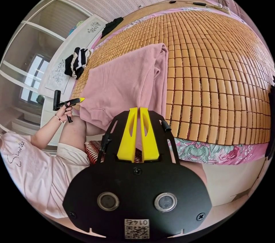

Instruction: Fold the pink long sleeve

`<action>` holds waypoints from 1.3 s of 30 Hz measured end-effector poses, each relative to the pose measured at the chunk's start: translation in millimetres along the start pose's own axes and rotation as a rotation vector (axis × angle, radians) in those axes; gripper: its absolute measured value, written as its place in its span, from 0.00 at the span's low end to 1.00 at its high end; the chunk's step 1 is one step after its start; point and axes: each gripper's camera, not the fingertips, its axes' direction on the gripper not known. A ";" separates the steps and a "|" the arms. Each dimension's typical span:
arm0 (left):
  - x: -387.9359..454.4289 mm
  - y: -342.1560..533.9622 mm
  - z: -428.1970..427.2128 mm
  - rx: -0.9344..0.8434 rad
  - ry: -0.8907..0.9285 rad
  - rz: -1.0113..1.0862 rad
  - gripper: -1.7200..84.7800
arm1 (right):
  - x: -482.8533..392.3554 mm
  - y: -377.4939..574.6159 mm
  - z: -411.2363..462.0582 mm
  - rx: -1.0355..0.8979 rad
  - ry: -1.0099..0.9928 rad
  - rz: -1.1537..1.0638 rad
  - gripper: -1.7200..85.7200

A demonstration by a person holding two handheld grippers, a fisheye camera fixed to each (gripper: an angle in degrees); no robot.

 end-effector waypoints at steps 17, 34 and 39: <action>42.8 45.8 1.0 -0.142 -0.021 0.151 0.08 | -11.9 26.4 -14.0 -0.146 0.009 -0.038 0.04; -18.0 -8.0 -11.8 0.096 -0.023 -0.093 0.17 | 25.8 -80.7 27.1 0.032 0.081 0.099 0.23; -22.0 -40.4 50.3 -0.038 0.042 -0.123 0.15 | 32.4 -87.8 42.3 -0.043 -0.061 0.104 0.13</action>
